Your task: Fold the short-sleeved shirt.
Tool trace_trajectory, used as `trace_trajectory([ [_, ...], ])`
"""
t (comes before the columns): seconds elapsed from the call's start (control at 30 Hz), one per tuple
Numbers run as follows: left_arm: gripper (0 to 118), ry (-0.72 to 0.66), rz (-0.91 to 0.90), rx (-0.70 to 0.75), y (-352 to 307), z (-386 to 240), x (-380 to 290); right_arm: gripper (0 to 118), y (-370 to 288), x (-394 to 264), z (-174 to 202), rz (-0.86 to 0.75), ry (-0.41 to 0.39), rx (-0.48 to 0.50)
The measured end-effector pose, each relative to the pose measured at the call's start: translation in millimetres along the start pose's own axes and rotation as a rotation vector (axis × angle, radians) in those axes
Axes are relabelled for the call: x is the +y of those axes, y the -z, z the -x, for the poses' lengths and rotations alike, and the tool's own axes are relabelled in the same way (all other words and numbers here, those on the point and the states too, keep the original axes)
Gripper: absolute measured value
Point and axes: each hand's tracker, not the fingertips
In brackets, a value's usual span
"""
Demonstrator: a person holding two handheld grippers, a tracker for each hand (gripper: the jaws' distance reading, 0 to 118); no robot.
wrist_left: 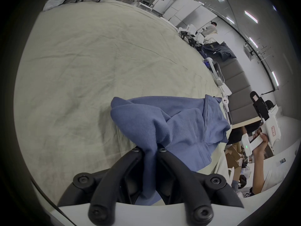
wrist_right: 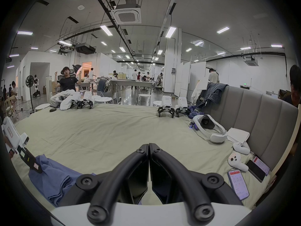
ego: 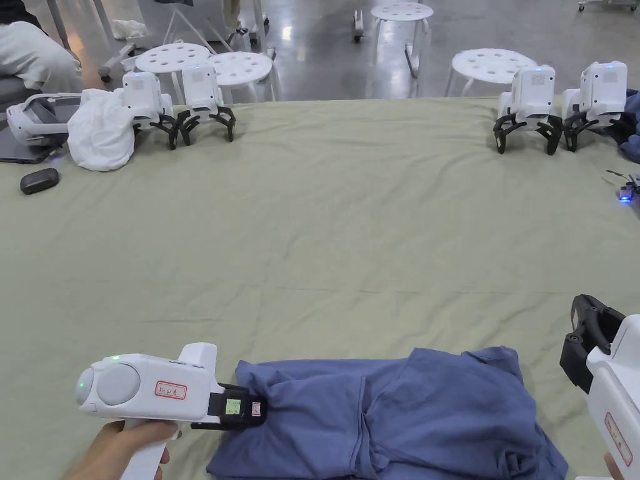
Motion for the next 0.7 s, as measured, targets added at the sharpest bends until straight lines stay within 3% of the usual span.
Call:
trace_trajectory([
  [0.37, 8, 0.016, -0.062, 0.070, -62, -14, 16, 4, -3, 7, -3, -0.022, 0.004, 0.002],
  [0.7, 8, 0.008, -0.089, 0.268, -140, 15, 18, 4, -3, 9, 2, -0.033, 0.009, 0.013],
])
